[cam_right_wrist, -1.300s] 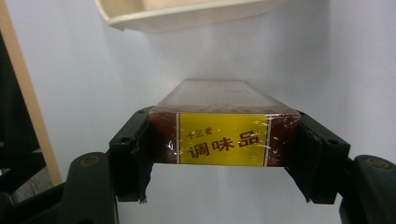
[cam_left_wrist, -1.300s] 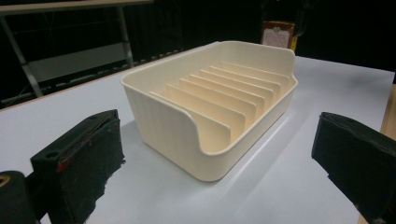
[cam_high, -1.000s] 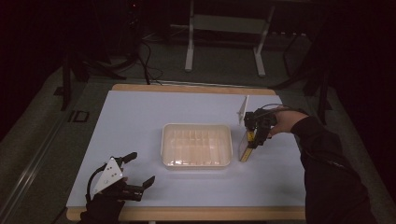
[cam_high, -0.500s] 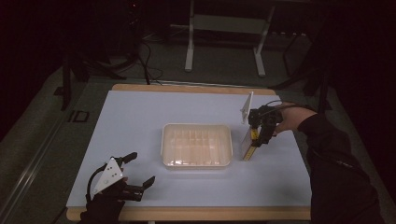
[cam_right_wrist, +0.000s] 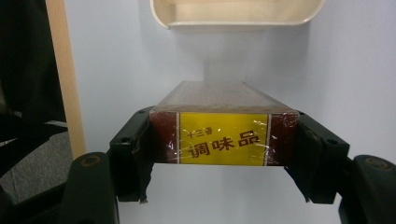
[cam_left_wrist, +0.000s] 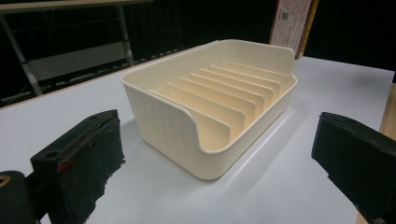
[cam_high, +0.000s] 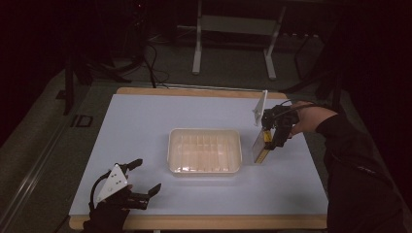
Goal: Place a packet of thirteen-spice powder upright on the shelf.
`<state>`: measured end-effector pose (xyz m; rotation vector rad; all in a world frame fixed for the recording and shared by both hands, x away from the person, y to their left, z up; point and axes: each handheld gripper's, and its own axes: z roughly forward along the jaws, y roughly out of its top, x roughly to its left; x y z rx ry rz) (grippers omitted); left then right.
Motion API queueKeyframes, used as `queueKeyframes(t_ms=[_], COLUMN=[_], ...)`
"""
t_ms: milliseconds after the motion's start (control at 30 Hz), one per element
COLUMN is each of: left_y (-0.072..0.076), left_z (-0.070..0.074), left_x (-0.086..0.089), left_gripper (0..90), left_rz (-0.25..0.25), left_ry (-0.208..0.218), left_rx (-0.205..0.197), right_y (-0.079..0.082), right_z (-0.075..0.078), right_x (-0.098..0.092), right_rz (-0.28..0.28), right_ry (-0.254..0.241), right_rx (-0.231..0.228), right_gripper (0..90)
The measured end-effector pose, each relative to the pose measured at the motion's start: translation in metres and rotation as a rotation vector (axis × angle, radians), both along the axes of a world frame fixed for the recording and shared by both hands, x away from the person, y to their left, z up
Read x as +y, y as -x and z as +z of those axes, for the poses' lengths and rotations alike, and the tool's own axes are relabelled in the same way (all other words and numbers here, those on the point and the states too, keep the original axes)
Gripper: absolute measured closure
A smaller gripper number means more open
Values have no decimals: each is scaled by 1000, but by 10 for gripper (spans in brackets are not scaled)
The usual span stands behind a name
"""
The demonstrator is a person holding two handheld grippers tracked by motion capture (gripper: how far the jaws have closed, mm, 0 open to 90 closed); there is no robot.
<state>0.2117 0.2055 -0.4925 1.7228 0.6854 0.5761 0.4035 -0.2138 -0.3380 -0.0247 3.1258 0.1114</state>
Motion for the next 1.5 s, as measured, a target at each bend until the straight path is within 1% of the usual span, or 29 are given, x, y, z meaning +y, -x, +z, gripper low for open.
queueKeyframes(t_ms=[133,367,433,467,500,533,567,667,767,900,967,1100,1233,1500], left_y=[0,0,0,0,0,0,0,0,0,0,0,0,0,0], left_z=[0,0,0,0,0,0,0,0,0,0,0,0,0,-1], left_x=[0,0,0,0,0,0,0,0,0,0,0,0,0,-2], left_gripper=[21,21,21,21,21,21,21,21,21,21,22,21,21,21], left_rz=[-2,-4,-4,-5,-5,-6,-6,-4,-6,-7,-8,-12,-16,-27], left_ry=[-3,-1,-2,-2,-2,0,0,1,-1,-1,2,3,-3,-7], left_rx=[1,1,1,1,1,1,1,1,2,2,1,1,2,6], right_y=[1,4,5,4,3,3,3,3,4,5,5,7,8,8], right_z=[6,22,26,28,30,32,34,37,39,40,41,42,43,41], right_x=[1,2,2,1,0,0,0,1,4,8,10,14,18,28], right_rz=[11,10,3,12,5,-1,7,16,23,6,6,19,40,52], right_ry=[-3,-37,-47,-65,-84,-91,-99,-114,-125,-129,-134,-146,-170,-179], right_rx=[-11,-31,-31,-29,-21,-21,-30,-29,-27,-17,-12,-10,-7,-7], right_gripper=[318,318,318,318,319,318,319,319,319,319,319,319,319,319])
